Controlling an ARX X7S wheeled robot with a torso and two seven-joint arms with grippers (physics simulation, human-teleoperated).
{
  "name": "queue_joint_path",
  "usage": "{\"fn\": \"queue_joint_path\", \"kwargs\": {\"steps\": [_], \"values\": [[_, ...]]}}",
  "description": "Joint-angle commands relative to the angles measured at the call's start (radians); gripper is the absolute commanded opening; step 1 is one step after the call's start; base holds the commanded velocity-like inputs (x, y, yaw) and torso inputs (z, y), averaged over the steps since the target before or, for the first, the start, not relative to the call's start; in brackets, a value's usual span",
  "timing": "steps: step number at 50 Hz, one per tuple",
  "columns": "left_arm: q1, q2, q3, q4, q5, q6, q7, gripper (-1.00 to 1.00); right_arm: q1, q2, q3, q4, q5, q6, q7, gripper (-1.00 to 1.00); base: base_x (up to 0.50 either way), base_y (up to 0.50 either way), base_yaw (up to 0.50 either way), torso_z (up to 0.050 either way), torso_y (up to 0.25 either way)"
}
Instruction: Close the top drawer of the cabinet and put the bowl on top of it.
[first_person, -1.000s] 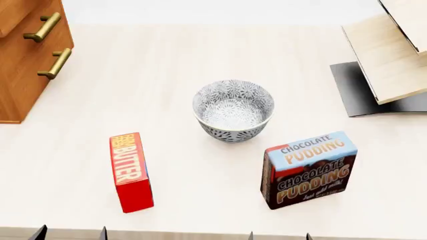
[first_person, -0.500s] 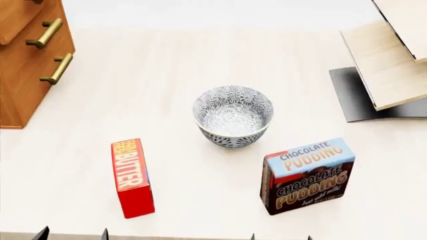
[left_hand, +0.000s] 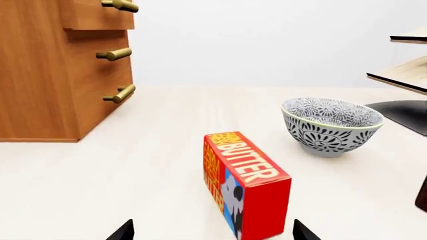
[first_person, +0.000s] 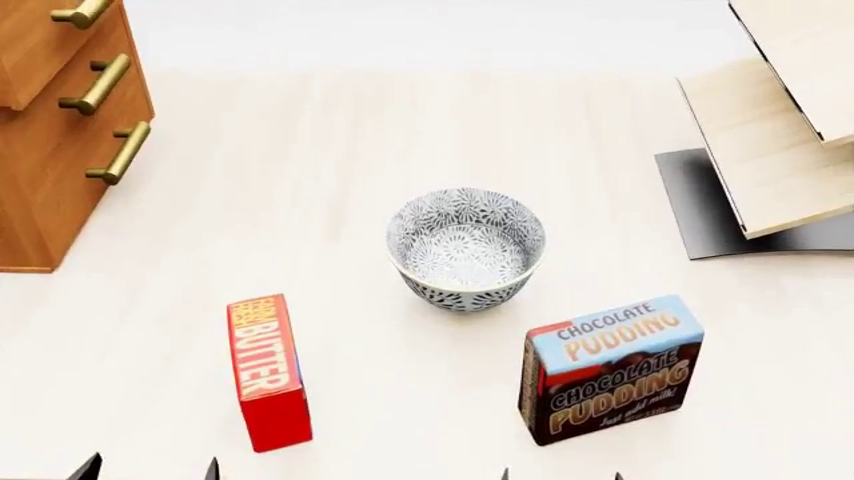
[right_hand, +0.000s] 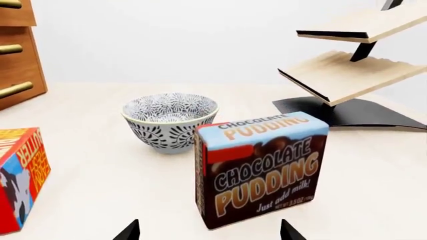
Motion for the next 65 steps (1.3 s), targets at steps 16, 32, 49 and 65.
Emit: {"fn": "queue_joint_path", "kwargs": {"steps": [16, 32, 49, 65], "values": [[-0.042, -0.039, 0.028, 0.007, -0.095, -0.169, 0.009, 1.00, 0.027, 0.028, -0.014, -0.017, 0.097, 0.074, -0.002, 1.00, 0.00, 0.00, 0.00, 0.025, 0.017], [-0.280, -0.167, -0.019, 0.354, -0.163, -0.650, -0.025, 1.00, 0.238, 0.248, 0.142, -0.547, 0.411, 0.788, 0.005, 1.00, 0.00, 0.00, 0.00, 0.000, 0.000], [-0.537, -0.363, -0.243, 0.582, -0.316, -1.097, -0.026, 1.00, 0.490, 0.481, 0.554, -0.808, 0.783, 1.302, 0.053, 1.00, 0.00, 0.00, 0.00, 0.000, 0.000], [-0.564, -0.421, -0.384, 0.718, -0.414, -1.251, 0.006, 1.00, 0.479, 0.520, 0.706, -0.856, 0.864, 1.335, 0.053, 1.00, 0.00, 0.00, 0.00, 0.000, 0.000]]}}
